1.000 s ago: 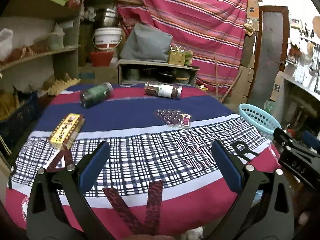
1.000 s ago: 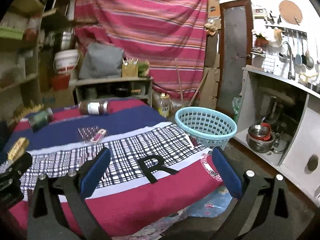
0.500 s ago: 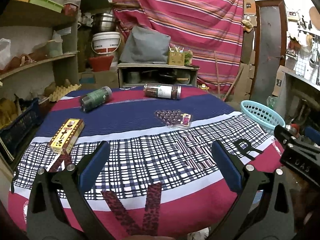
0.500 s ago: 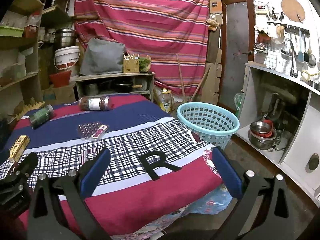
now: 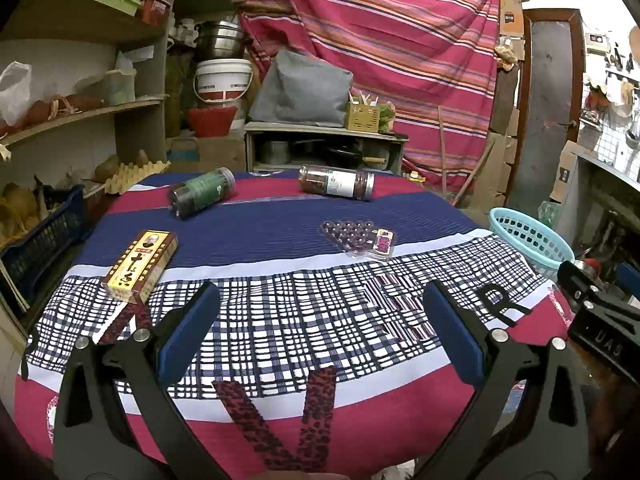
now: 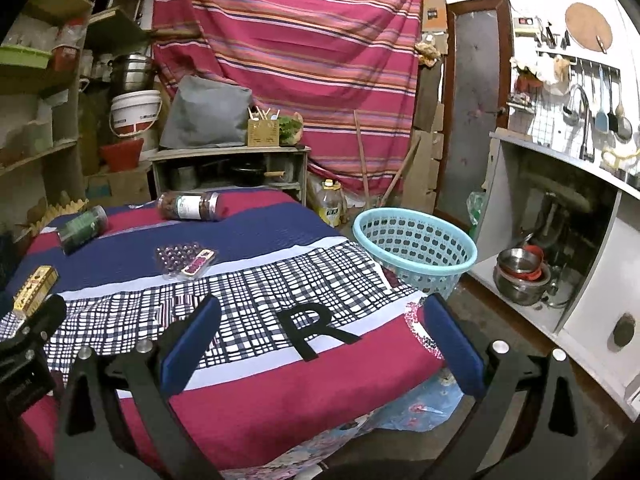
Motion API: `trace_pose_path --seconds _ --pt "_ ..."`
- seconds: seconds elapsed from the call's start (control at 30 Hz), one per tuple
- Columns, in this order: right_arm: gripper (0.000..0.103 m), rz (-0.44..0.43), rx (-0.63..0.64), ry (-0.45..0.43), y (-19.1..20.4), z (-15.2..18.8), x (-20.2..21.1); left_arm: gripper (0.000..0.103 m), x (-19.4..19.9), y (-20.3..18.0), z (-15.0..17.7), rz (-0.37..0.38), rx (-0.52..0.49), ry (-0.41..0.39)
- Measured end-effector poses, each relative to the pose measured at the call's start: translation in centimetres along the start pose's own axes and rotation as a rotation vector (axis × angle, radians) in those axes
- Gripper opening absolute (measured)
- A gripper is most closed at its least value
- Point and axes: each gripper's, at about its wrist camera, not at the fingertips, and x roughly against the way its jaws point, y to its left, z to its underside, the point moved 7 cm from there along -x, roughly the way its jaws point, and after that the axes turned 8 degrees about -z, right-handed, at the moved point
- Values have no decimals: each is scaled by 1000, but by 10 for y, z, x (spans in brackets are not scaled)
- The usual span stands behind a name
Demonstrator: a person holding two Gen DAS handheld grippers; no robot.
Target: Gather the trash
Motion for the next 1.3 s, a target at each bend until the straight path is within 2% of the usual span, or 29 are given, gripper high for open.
trace_pose_path --seconds 1.3 --pt "99 12 4 1 8 1 1 98 2 0 0 9 17 4"
